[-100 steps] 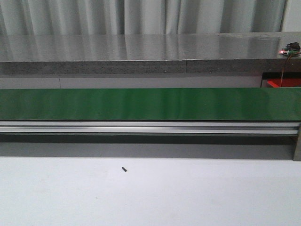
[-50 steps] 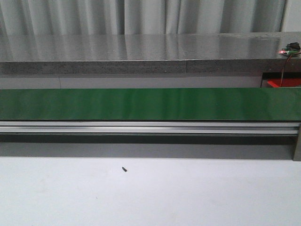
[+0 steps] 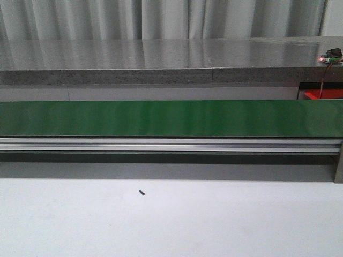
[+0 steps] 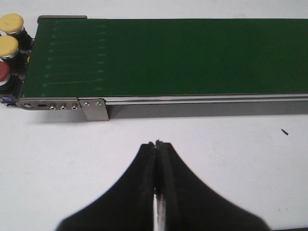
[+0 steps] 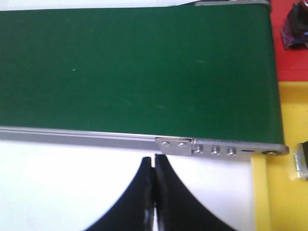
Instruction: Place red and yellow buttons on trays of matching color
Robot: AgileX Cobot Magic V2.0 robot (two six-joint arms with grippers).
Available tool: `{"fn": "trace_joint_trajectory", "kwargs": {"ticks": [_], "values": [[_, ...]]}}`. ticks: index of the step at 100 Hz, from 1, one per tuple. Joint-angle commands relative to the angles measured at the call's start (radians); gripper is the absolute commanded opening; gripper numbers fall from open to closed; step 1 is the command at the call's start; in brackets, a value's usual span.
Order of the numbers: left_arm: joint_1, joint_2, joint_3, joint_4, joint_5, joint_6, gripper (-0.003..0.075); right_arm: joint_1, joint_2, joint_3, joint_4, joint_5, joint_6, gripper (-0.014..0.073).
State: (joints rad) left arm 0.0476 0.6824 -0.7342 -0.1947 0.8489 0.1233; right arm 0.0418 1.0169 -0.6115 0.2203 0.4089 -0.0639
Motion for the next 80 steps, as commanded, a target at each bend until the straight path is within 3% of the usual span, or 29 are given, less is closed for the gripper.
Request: {"fn": "trace_joint_trajectory", "kwargs": {"ticks": [1,44,80], "values": [[-0.007,0.000,-0.025,-0.018,-0.054,-0.002,-0.0020,0.015,-0.082,0.011,-0.011,-0.082,-0.002,-0.0067],[-0.007,0.000,-0.025,-0.018,-0.054,-0.002,-0.0020,0.015,-0.385,0.096,-0.016,-0.079,-0.002,-0.0067],[0.088,0.055,-0.115,0.016,-0.053,-0.108,-0.0020,0.015,-0.423,0.096,-0.016,-0.078,-0.002,-0.0067]]}}
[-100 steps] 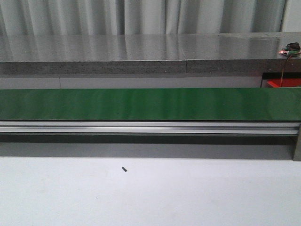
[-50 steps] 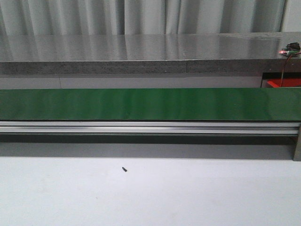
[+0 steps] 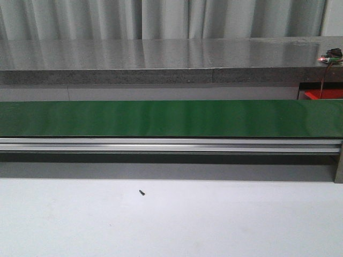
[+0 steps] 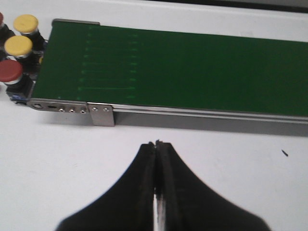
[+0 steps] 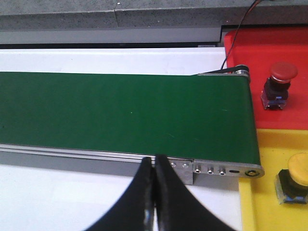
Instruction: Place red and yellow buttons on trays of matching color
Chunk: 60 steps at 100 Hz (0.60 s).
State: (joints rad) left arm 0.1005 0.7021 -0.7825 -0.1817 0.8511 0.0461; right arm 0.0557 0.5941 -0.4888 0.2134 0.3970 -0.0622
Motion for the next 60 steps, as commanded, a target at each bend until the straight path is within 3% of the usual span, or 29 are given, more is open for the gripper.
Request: {"fn": "trace_joint_trajectory", "kwargs": {"ticks": [1,19,60], "values": [[0.039,0.039,-0.071,0.003,-0.055,-0.031,-0.0020,0.002,0.000,-0.027,-0.009,-0.066,-0.004,-0.0067],[0.155,0.160,-0.155,0.007,-0.028,-0.031,-0.0020,0.002,0.000,-0.027,-0.009,-0.066,-0.004,-0.0067],[0.348,0.444,-0.181,0.039,-0.130,-0.031,-0.0019,0.002,0.000,-0.027,-0.009,-0.066,-0.004,-0.0067]]}}
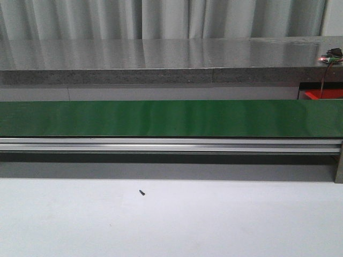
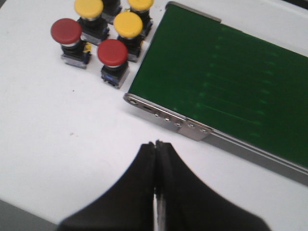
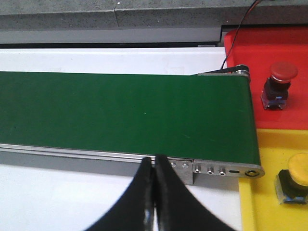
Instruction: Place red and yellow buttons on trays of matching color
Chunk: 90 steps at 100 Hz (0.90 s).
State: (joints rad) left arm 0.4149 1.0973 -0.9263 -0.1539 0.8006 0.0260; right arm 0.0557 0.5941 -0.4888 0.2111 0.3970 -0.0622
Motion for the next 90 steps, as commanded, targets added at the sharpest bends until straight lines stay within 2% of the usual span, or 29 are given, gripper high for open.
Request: {"fn": "trace_joint_trajectory", "kwargs": {"ticks": [1,17,24,34,46,53,59,74,90], "values": [[0.040,0.055,-0.042,0.013,-0.078,-0.011,-0.0019,0.002,0.000,-0.027,-0.007,-0.066,-0.004,-0.0067],[0.081,0.194,-0.090,0.011,-0.072,-0.011,-0.0012,0.002,0.000,-0.027,-0.007,-0.066,-0.004,-0.0067],[0.081,0.247,-0.118,0.011,-0.072,0.012,0.0039,0.002,0.000,-0.027,-0.007,-0.066,-0.004,-0.0067],[0.081,0.315,-0.173,0.009,-0.067,0.022,0.0203,0.002,0.000,-0.027,-0.007,-0.066,-0.004,-0.0067],[0.079,0.376,-0.239,0.009,-0.065,0.022,0.0498,0.002,0.000,-0.027,-0.007,-0.066,-0.004,-0.0067],[0.079,0.408,-0.277,0.009,-0.056,0.022,0.0599,0.002,0.000,-0.027,-0.007,-0.066,-0.004,-0.0067],[0.079,0.439,-0.314,0.009,-0.035,0.022,0.0614,0.002,0.000,-0.027,-0.007,-0.066,-0.004,-0.0067],[0.079,0.522,-0.392,0.008,0.021,0.022,0.0563,0.002,0.000,-0.027,-0.007,-0.065,-0.004,-0.0067],[0.079,0.615,-0.466,0.008,0.075,0.026,0.0555,0.002,0.000,-0.027,-0.007,-0.065,-0.004,-0.0067]]}}
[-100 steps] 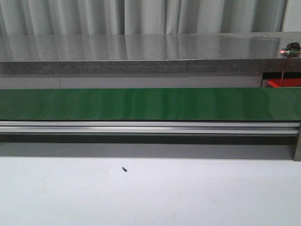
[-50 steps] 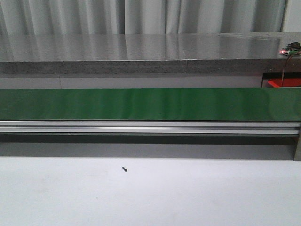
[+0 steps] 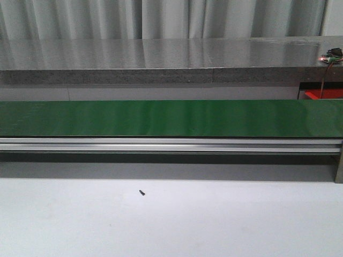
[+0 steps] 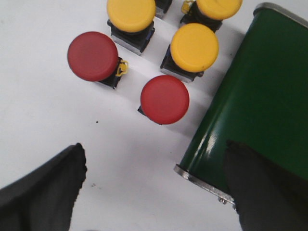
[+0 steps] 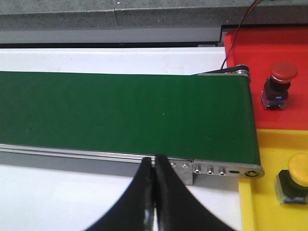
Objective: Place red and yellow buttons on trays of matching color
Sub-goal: 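Lower the left gripper onto a red button in the cluster and grasp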
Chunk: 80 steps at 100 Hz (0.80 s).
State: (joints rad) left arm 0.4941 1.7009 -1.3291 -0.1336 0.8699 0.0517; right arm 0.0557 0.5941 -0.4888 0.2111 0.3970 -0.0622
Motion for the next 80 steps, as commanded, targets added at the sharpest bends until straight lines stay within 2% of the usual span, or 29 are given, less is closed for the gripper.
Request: {"fn": "trace_joint_trajectory", "kwargs": {"ticks": [1,47,80], "values": [[0.000,0.015,-0.066,-0.013,0.009,0.000,0.0555,0.002,0.000,-0.027,-0.007,-0.065,-0.004,-0.0067],[0.000,0.171,-0.156,-0.041,-0.001,0.000,0.0555,0.002,0.000,-0.027,-0.006,-0.065,-0.004,-0.0067],[-0.002,0.215,-0.172,-0.059,-0.043,0.000,0.0549,0.002,0.000,-0.027,-0.006,-0.066,-0.004,-0.0067]]}}
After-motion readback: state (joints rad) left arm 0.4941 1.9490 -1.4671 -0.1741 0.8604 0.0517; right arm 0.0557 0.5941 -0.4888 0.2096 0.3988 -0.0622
